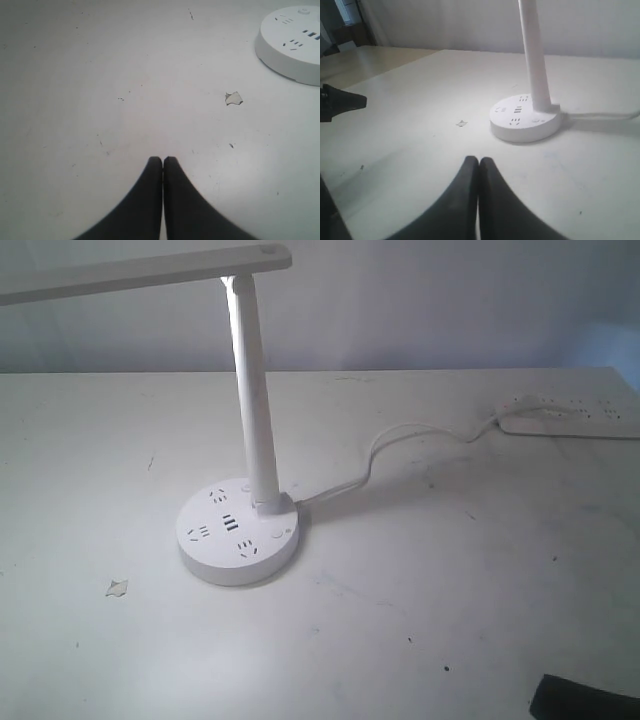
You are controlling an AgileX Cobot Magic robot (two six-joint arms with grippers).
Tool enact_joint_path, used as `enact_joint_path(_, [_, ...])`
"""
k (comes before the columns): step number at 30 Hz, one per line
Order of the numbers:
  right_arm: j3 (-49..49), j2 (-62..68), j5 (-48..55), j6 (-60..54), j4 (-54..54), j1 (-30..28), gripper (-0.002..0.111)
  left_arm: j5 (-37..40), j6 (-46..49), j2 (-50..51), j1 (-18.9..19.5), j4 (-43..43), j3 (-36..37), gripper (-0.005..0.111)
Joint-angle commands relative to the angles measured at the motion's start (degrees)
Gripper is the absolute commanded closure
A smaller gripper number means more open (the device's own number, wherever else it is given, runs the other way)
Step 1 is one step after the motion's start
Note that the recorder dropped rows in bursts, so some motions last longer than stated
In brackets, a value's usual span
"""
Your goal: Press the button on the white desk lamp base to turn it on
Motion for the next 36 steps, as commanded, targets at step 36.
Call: enact_joint_path(36, [0.22,-0.18,1.76,13.03,-0.3,-56.25,0.108,0.4,-0.06,-0.21,-0.01,-0.13,0.05,0.107])
